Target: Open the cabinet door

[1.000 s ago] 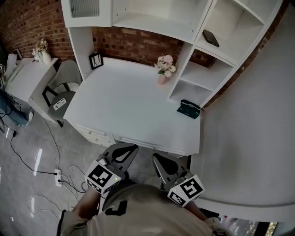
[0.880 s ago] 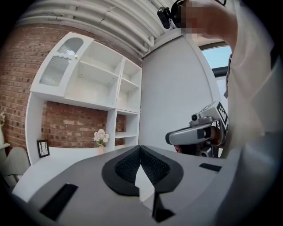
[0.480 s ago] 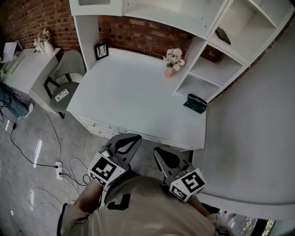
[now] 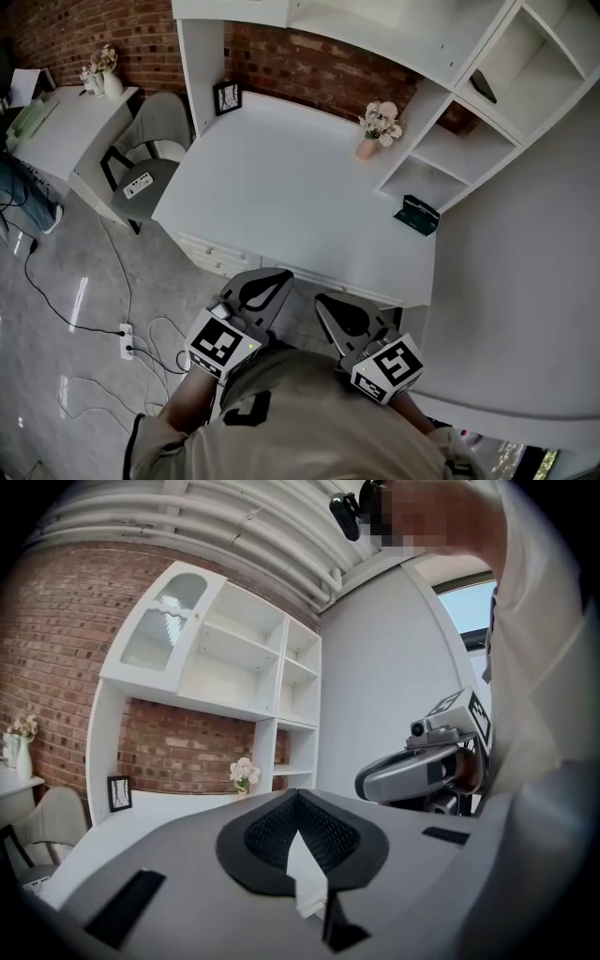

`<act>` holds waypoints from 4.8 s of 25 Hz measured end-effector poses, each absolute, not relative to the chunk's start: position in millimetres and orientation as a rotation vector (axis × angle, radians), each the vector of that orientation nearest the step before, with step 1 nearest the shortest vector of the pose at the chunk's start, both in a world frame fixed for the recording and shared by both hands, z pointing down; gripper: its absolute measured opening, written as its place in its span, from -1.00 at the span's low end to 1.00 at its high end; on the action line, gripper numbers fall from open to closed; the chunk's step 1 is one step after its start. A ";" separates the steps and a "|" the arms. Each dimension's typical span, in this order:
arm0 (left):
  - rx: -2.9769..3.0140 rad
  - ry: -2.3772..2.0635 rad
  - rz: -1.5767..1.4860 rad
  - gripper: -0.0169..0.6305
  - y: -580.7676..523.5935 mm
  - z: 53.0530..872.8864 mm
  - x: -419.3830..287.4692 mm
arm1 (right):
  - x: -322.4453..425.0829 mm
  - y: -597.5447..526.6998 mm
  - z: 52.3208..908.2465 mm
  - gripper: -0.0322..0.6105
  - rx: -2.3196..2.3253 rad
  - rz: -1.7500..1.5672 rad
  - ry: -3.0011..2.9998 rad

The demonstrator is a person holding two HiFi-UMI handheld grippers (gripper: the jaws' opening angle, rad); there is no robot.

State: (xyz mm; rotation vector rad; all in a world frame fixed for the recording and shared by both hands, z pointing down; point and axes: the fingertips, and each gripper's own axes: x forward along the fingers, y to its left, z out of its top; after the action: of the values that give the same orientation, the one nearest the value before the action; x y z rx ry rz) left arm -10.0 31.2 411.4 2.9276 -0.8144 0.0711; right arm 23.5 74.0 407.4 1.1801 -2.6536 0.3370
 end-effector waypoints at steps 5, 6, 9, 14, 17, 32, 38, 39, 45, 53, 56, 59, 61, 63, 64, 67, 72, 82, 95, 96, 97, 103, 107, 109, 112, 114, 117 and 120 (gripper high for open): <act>2.906 -0.817 0.034 -0.90 24.6 413.8 -42.0 | -10.3 65.6 407.0 -0.82 1.070 0.479 -2.757; 2.901 -0.806 0.025 -0.90 25.0 414.0 -46.8 | -14.6 63.9 408.4 -0.82 1.069 0.490 -2.756; 2.869 -0.798 0.002 -0.90 25.5 416.4 -59.6 | -24.8 59.2 413.6 -0.82 1.064 0.530 -2.760; 2.836 -0.832 0.020 -0.90 18.7 426.6 -70.5 | -33.5 51.2 424.9 -0.82 1.038 0.596 -2.749; 2.829 -0.840 0.035 -0.90 13.5 429.6 -72.9 | -32.8 45.0 430.6 -0.82 1.054 0.637 -2.732; 2.845 -0.882 0.115 -0.90 -16.6 429.2 -54.8 | -13.5 5.8 435.4 -0.82 1.057 0.712 -2.726; 2.834 -0.889 0.155 -0.90 -32.8 430.8 -38.1 | 3.6 -10.1 431.3 -0.82 1.050 0.717 -2.760; 2.831 -0.893 0.159 -0.90 -35.4 430.8 -35.4 | 6.6 -12.4 431.5 -0.82 1.044 0.716 -2.765; 2.833 -0.922 0.177 -0.90 -57.3 423.1 -13.2 | 34.1 -31.9 430.4 -0.82 1.066 0.748 -2.777; 2.858 -0.937 0.222 -0.90 -78.5 414.5 43.8 | 83.9 -55.9 421.8 -0.82 1.069 0.747 -2.819; 2.863 -0.948 0.235 -0.90 -86.1 409.9 66.9 | 106.3 -64.1 419.9 -0.82 1.063 0.755 -2.835; 2.859 -0.982 0.249 -0.90 -95.2 406.8 87.1 | 127.1 -74.5 418.1 -0.82 1.041 0.774 -2.856; 2.856 -1.006 0.262 -0.90 -101.7 405.3 98.2 | 137.3 -80.3 417.3 -0.82 1.012 0.794 -2.875; 2.852 -1.035 0.268 -0.90 -109.9 402.0 106.3 | 144.4 -85.6 416.6 -0.82 0.972 0.797 -2.896; 2.849 -1.054 0.271 -0.90 -113.8 399.9 108.9 | 147.2 -87.7 416.4 -0.82 0.952 0.798 -2.906; 2.830 -1.140 0.290 -0.90 -122.4 393.4 106.9 | 152.4 -92.2 419.4 -0.82 0.878 0.824 -2.938; 2.781 -1.269 0.266 -0.90 -131.4 377.5 95.4 | 152.2 -100.9 419.9 -0.82 0.760 0.899 -2.959; 2.765 -1.348 0.208 -0.90 -148.1 374.9 54.3 | 121.9 -111.1 427.7 -0.82 0.681 0.882 -2.905; 2.816 -1.377 -0.001 -0.90 -206.3 340.4 -45.2 | 63.1 -134.1 426.1 -0.82 0.810 0.765 -2.784; 2.828 -1.383 -0.020 -0.90 -210.9 333.8 -51.5 | 59.9 -135.2 426.5 -0.82 0.819 0.764 -2.776; 2.841 -1.388 -0.034 -0.90 -215.1 327.6 -56.0 | 57.2 -136.4 427.2 -0.82 0.827 0.766 -2.769; 2.915 -1.385 -0.054 -0.90 -232.8 296.7 -56.1 | 43.8 -133.2 429.8 -0.82 0.832 0.784 -2.758; 3.015 -1.382 -0.005 -0.90 -241.3 283.1 -42.6 | 44.4 -129.9 431.0 -0.82 0.842 0.804 -2.766; 3.046 -1.366 -0.004 -0.90 -246.2 273.1 -38.1 | 45.9 -128.1 430.9 -0.82 0.849 0.814 -2.767; 3.106 -1.388 0.027 -0.90 -258.3 251.3 -32.1 | 53.4 -125.5 432.7 -0.82 0.858 0.835 -2.768; 3.143 -1.408 0.017 -0.90 -267.4 231.6 -29.6 | 58.9 -124.7 434.3 -0.82 0.867 0.853 -2.771; 3.174 -1.426 -0.058 -0.90 -280.8 197.5 -26.4 | 67.3 -125.3 434.7 -0.82 0.886 0.865 -2.779; 3.215 -1.500 -0.109 -0.90 -297.5 163.0 -24.1 | 73.8 -127.8 433.9 -0.82 0.895 0.869 -2.794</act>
State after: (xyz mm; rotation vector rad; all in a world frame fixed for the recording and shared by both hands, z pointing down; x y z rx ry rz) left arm -24.1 -297.5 163.0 3.2149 -1.5003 -0.1085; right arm 73.8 -127.8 433.9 0.8948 -2.7942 0.8689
